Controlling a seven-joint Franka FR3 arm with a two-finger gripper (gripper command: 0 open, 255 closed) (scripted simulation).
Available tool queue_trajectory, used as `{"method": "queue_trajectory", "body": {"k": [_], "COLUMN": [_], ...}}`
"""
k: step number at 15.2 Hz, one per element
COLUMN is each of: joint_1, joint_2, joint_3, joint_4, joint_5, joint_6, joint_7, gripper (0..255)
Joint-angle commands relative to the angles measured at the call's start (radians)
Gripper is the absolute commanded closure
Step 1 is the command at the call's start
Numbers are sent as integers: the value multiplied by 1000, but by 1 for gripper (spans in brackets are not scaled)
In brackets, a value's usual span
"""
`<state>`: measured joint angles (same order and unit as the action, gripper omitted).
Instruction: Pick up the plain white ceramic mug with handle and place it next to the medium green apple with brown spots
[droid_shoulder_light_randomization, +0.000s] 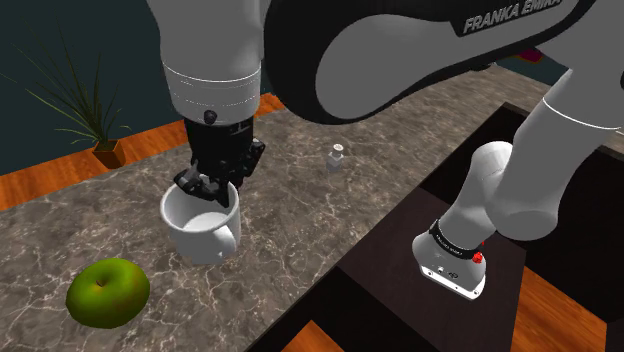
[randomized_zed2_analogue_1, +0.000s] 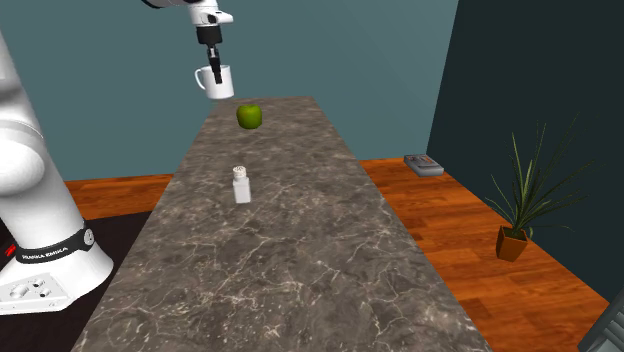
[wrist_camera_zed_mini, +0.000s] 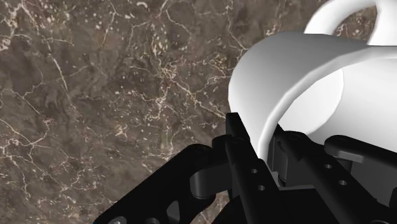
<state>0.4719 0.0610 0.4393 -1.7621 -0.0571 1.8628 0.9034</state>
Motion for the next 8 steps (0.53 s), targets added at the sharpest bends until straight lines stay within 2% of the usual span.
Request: {"method": "queue_trajectory", "body": {"k": [1,8], "joint_1": [29,159], "joint_2": [43,224], "joint_3": [22,76], "joint_4": [46,265], "joint_5": [-23,-124], "joint_6": [-9,-79], "joint_7": [56,238], "gripper": [255,255]}}
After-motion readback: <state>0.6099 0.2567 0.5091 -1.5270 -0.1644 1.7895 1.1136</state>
